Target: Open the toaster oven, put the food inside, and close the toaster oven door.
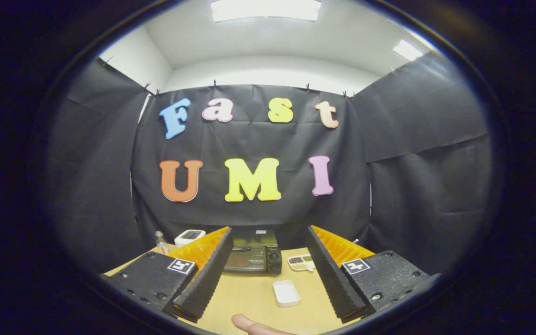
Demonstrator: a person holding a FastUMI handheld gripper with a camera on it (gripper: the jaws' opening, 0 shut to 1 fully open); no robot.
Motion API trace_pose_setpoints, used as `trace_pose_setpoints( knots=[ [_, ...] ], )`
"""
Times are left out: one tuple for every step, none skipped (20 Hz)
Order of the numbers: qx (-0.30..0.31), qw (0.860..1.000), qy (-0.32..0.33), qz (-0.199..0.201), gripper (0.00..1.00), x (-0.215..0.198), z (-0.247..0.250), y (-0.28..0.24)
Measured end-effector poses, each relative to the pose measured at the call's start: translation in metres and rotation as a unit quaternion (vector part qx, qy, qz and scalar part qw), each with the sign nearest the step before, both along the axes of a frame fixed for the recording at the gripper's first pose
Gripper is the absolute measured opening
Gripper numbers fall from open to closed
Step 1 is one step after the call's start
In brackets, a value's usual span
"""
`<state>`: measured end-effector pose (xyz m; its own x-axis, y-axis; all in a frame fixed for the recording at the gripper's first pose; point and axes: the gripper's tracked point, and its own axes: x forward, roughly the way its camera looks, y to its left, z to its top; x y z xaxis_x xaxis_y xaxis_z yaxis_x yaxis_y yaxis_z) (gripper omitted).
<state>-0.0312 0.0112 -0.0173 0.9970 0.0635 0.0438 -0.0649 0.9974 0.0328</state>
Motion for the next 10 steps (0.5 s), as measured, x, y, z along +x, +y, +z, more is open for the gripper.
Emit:
trace_pose_setpoints(
  knots=[
    [-0.005, 1.000, -0.006, 0.001, 1.00, -0.011, 0.006, -0.002],
    [-0.015, 1.000, -0.015, 0.005, 1.00, -0.021, 0.013, -0.001],
    [-0.021, 0.999, -0.026, 0.008, 1.00, -0.032, 0.021, 0.000],
    [-0.027, 0.999, -0.036, 0.008, 1.00, -0.042, 0.027, 0.001],
    [-0.034, 0.998, -0.045, 0.008, 1.00, -0.053, 0.031, 0.002],
    [-0.040, 0.998, -0.054, 0.010, 1.00, -0.062, 0.032, 0.005],
    [-0.042, 0.997, -0.057, 0.014, 1.00, -0.069, 0.031, 0.008],
    [-0.044, 0.997, -0.058, 0.019, 1.00, -0.076, 0.028, 0.012],
    [-0.046, 0.997, -0.058, 0.020, 1.00, -0.080, 0.027, 0.014],
    [-0.050, 0.997, -0.059, 0.021, 1.00, -0.081, 0.027, 0.014]
  ],
)
